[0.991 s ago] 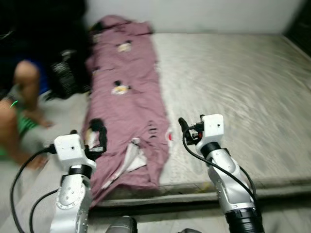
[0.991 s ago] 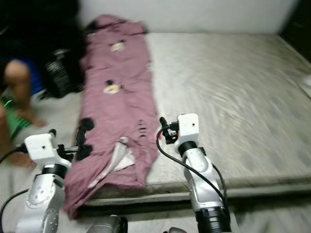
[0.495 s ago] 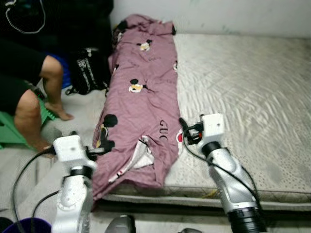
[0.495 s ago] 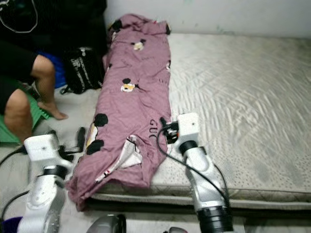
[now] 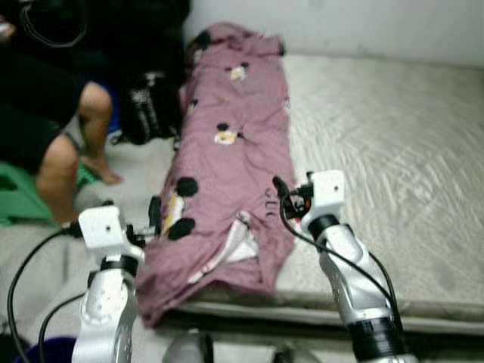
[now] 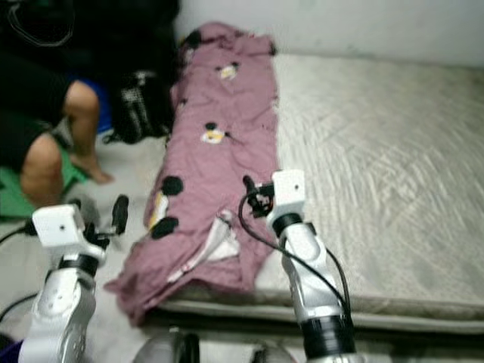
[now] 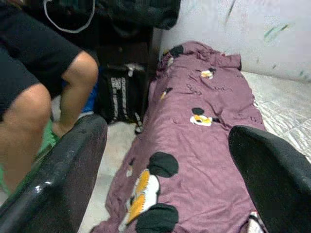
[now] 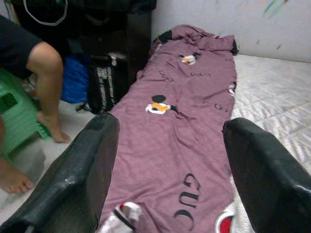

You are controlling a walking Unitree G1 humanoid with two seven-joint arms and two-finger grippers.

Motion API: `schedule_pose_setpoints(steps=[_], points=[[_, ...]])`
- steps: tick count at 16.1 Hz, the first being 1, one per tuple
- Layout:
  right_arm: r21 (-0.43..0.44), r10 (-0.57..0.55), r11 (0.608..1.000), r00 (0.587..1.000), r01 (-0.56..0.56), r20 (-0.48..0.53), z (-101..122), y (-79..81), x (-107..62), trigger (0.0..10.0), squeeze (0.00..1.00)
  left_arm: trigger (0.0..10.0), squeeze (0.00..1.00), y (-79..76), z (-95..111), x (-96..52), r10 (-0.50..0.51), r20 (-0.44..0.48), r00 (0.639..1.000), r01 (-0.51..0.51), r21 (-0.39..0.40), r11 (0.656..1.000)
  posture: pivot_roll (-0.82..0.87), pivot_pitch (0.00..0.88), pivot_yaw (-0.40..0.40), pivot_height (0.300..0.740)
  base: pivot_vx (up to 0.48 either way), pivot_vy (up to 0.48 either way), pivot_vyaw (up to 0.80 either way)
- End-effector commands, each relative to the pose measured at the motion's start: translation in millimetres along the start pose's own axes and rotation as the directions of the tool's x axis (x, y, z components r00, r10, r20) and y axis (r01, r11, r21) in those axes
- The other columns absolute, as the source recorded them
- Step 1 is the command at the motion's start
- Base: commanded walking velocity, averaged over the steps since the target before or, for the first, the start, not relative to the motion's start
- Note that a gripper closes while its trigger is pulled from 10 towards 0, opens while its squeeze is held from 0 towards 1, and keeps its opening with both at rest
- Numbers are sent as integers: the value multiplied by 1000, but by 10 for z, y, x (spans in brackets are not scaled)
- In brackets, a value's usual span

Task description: Clean up the room

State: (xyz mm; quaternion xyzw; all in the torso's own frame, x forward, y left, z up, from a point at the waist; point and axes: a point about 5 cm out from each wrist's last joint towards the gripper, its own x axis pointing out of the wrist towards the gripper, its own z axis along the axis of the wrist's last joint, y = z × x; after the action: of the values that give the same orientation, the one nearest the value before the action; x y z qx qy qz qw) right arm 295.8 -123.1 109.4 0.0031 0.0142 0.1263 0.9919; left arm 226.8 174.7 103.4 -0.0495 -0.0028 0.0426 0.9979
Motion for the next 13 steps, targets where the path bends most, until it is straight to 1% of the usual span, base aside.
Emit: schedule_pose_setpoints(steps=[1,2,4,6,7,8,10,13], points=[[7,-14,1000,1000,14,-16,-17,-61,-18,10000,0,10000,0,-14,-18,-14,2,-25,1000,-1,14,1000,52,65,-12,740,0,0,0],[11,-18,1000,1000,18,-11,-1,-66,-6,10000,0,10000,0,1,-11,-8,8,-29,1000,-8,15,1000,52,65,-12,740,0,0,0],[13,-36,999,999,36,9,45,-77,21,10000,0,10000,0,108,80,24,86,24,996,-87,46,995,53,69,-11,740,0,0,0],[16,-41,999,999,41,14,58,-67,27,10000,0,10000,0,123,102,43,99,26,995,-101,45,994,57,77,-12,740,0,0,0],[23,-45,999,999,44,18,65,-55,24,10000,0,10000,0,148,108,35,136,19,990,-137,83,987,58,86,-11,740,0,0,0],[27,-46,999,999,45,18,67,-50,19,10000,0,10000,0,148,103,16,106,22,994,-107,53,993,59,92,-10,740,0,0,0],[29,-48,998,999,48,18,67,-43,2,10000,0,10000,0,161,116,-23,123,26,992,-125,64,990,62,102,-9,740,0,0,0],[32,-47,998,999,47,19,75,-33,-10,10000,0,10000,0,184,148,-45,151,39,988,-154,77,985,65,123,-6,740,0,0,0]])
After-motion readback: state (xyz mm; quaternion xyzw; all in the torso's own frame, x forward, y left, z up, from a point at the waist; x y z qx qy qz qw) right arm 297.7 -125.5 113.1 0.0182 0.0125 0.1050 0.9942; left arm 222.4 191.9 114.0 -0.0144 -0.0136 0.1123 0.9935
